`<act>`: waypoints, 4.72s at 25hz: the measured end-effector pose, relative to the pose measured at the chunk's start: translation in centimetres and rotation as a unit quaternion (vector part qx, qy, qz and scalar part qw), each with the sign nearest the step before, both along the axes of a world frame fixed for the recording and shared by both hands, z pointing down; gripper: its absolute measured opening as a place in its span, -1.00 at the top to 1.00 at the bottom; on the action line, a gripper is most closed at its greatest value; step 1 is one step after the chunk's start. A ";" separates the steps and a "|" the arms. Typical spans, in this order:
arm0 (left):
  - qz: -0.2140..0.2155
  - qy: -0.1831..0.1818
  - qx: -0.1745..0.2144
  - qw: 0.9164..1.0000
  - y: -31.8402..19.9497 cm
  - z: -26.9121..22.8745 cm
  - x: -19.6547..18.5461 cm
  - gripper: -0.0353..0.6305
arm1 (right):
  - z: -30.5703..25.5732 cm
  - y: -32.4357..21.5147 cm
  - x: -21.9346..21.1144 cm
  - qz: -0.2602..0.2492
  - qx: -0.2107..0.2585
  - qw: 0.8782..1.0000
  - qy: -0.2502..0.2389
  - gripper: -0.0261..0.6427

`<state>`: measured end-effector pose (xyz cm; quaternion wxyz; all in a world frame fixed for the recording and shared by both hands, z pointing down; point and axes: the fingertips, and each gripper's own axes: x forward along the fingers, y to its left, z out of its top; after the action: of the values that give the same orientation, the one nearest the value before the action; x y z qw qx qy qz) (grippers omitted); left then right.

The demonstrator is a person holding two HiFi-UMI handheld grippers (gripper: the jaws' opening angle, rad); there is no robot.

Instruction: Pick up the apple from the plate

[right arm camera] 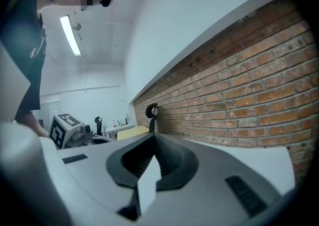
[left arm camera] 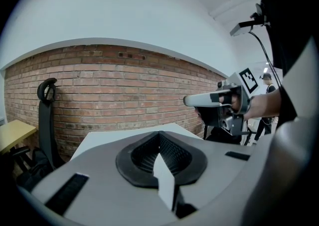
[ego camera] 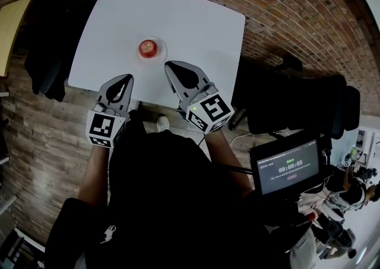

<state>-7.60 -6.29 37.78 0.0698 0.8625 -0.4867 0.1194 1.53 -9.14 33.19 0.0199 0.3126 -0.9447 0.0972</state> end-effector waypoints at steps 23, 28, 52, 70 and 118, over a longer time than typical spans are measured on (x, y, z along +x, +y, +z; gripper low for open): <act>0.088 -0.011 -0.029 0.996 -10.7 3.2 -2.2 0.88 | 1.9 -7.8 -3.3 0.067 -0.029 0.997 0.030 0.91; 0.106 -0.012 -0.048 0.993 -11.8 5.3 -2.4 0.88 | 2.8 -8.7 -3.8 0.078 -0.039 0.995 0.039 0.91; 0.151 -0.027 -0.098 0.983 -13.0 13.1 -1.1 0.88 | 10.5 -9.7 -3.6 0.097 -0.108 0.987 0.070 0.92; 0.186 -0.042 -0.108 0.976 -13.7 16.2 0.5 0.87 | 12.9 -10.3 -3.3 0.108 -0.128 0.983 0.073 0.91; 0.222 -0.123 -0.124 0.959 -14.7 22.4 3.4 -0.50 | 14.3 -10.2 -1.2 0.125 -0.142 0.979 0.077 0.91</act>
<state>-4.16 -20.97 60.14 0.0876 0.9121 -0.2690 0.2966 0.32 -19.29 47.46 0.1250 0.4287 -0.8703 0.2078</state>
